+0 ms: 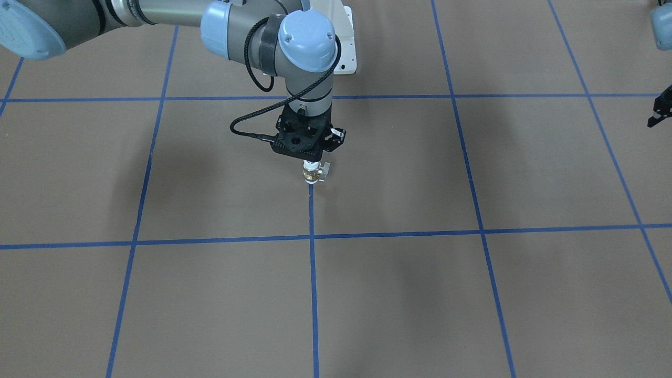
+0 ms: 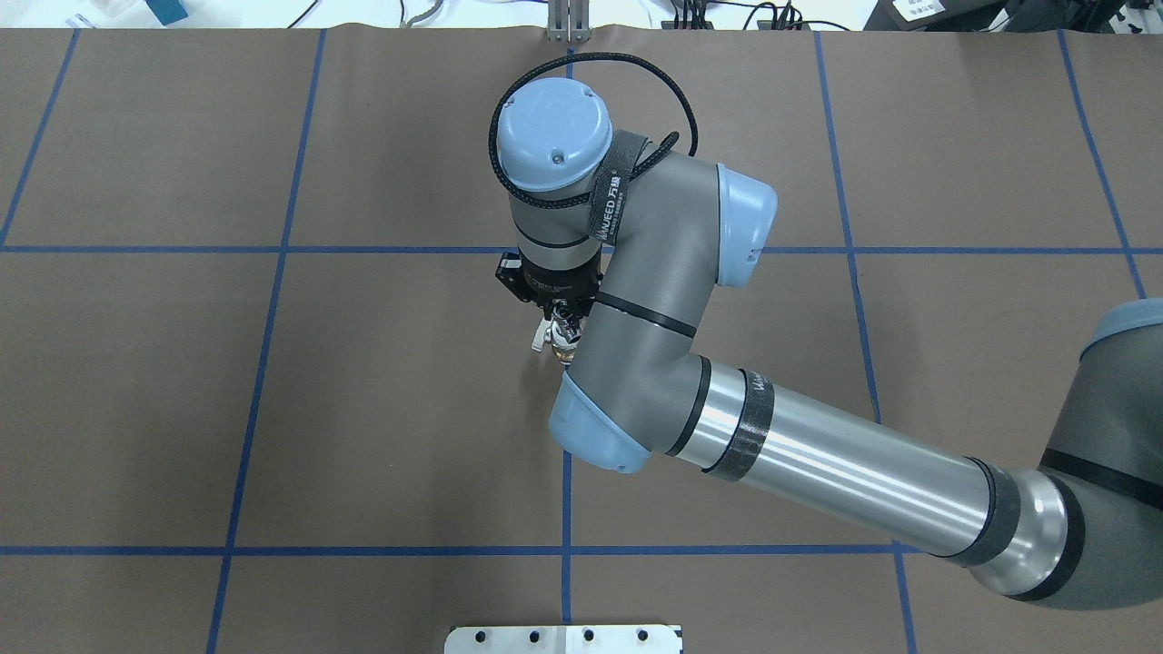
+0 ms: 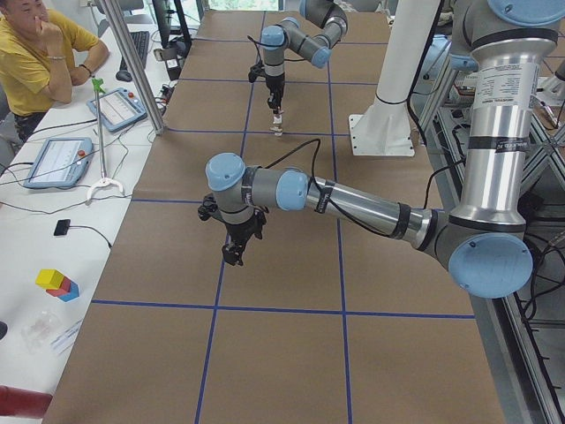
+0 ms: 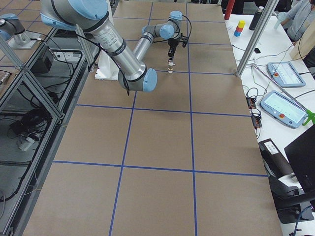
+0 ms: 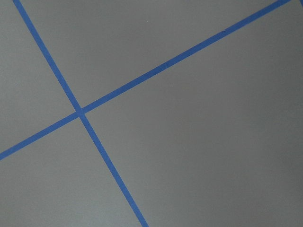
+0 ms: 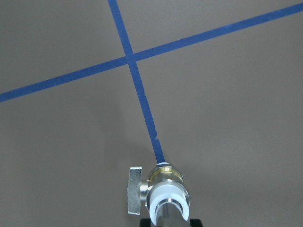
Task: Assemble PPR valve and pipe with both arms
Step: 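Press the silver part down onto the valve top with the right gripper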
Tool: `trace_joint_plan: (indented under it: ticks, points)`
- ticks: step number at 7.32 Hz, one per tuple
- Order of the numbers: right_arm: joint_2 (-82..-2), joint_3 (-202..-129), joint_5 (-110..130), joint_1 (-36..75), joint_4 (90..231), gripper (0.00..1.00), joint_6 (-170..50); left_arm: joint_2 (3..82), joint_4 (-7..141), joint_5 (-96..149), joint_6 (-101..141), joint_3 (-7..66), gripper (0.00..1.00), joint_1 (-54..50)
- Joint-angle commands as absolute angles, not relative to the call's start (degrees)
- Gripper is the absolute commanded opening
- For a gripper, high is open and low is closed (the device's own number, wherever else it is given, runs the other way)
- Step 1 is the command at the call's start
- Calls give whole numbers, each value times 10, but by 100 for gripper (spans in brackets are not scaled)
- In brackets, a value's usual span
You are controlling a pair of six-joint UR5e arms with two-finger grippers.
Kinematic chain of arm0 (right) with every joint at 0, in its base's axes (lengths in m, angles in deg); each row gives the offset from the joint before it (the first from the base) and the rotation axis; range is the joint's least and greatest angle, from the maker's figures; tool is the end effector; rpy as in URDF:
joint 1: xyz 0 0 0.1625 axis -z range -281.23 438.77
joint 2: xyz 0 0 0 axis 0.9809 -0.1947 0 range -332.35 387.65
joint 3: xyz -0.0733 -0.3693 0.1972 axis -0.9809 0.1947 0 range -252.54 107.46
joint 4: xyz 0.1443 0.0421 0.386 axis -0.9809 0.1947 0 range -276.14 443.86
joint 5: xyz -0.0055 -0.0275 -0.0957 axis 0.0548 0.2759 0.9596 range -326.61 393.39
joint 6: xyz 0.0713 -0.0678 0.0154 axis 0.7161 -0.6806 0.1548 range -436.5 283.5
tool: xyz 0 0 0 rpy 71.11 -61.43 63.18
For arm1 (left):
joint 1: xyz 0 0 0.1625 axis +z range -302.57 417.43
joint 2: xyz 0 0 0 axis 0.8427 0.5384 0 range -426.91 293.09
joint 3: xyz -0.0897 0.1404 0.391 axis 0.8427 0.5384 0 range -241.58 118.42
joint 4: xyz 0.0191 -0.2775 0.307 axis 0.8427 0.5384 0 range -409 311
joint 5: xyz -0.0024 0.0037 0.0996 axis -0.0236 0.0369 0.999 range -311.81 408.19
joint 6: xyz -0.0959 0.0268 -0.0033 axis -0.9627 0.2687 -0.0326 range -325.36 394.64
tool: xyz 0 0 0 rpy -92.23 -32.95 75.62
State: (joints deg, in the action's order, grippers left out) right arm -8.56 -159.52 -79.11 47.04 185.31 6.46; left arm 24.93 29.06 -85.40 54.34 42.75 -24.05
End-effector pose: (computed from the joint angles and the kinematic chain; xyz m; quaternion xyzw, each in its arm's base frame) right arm -0.5678 -0.4630 0.1177 -0.0638 -0.3722 0.1333 0.9163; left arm 0.0095 -0.4993 0.5427 0.0703 0.3660 0.2395 0.8965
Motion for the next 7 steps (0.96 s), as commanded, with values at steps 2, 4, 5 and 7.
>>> trace_joint_plan:
  ticks: [2, 4, 5, 7]
  points:
    - [-92, -1595, -791, 470, 1834, 51, 66, 249, 291, -854, 543, 427, 100, -240]
    - [-94, -1596, -791, 470, 1834, 82, 65, 249, 290, -854, 544, 427, 100, -240]
    - [-95, -1596, -790, 470, 1834, 98, 65, 249, 290, -854, 543, 427, 100, -240]
    - [-92, -1605, -788, 460, 1835, 99, 59, 248, 290, -854, 543, 424, 100, -242]
